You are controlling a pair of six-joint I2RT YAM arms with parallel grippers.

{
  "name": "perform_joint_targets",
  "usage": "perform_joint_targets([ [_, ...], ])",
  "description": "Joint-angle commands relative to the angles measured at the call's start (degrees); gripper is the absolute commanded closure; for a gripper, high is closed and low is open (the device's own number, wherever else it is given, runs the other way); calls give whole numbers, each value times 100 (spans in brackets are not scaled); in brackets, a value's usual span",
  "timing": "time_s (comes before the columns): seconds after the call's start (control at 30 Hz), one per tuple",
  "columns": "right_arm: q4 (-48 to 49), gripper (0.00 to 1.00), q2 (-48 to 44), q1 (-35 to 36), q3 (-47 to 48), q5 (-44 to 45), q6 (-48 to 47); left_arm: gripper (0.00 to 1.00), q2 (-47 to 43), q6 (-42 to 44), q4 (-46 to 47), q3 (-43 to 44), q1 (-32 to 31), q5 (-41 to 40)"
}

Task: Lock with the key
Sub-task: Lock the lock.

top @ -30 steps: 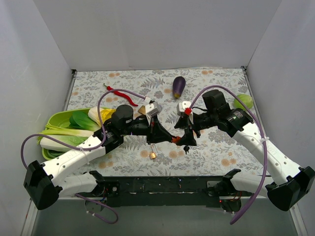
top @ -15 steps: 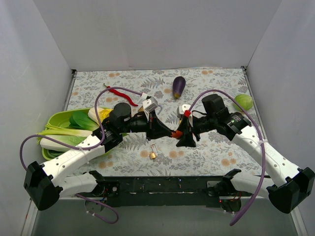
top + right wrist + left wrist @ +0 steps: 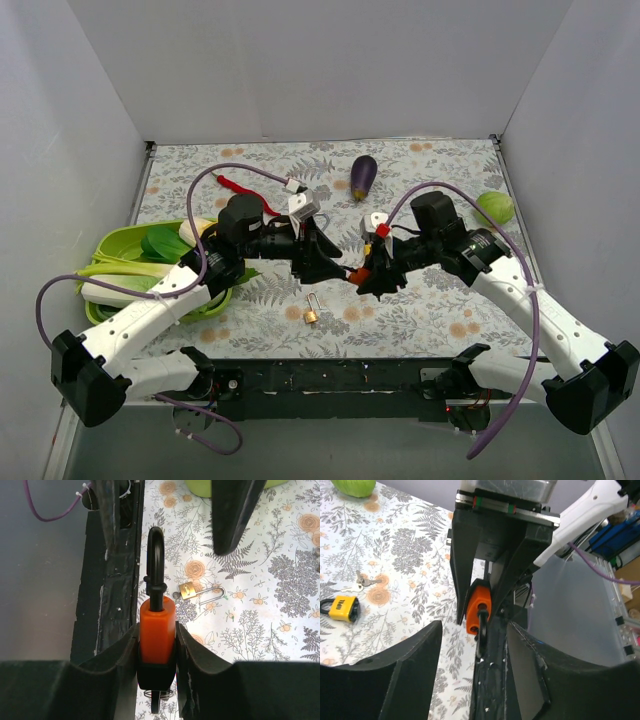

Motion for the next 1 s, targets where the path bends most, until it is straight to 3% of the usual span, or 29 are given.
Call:
perform_joint_targets([
  [0.0, 116, 99, -260, -2, 134, -349, -108, 45, -127, 1174, -1103, 423, 220, 767],
  [0.2, 151, 99, -296, -2, 134, -252, -310, 49, -58, 1448, -1508, 555, 220, 592],
  [0.6, 72, 99, -93, -2, 336, -191, -380, 77, 48, 1492, -1218, 652, 62, 380],
  [0.77, 98, 99, -58, -2, 363, -165, -302, 82, 39, 1439, -1183, 591, -35, 380],
  [0.93, 142, 99, -76, -11, 354, -94, -284, 100, 57, 1351, -1183, 582, -44, 397],
  [0.97, 159, 99, -67, -2, 362, -77, -275, 100, 74, 1308, -1183, 582, -44, 398],
])
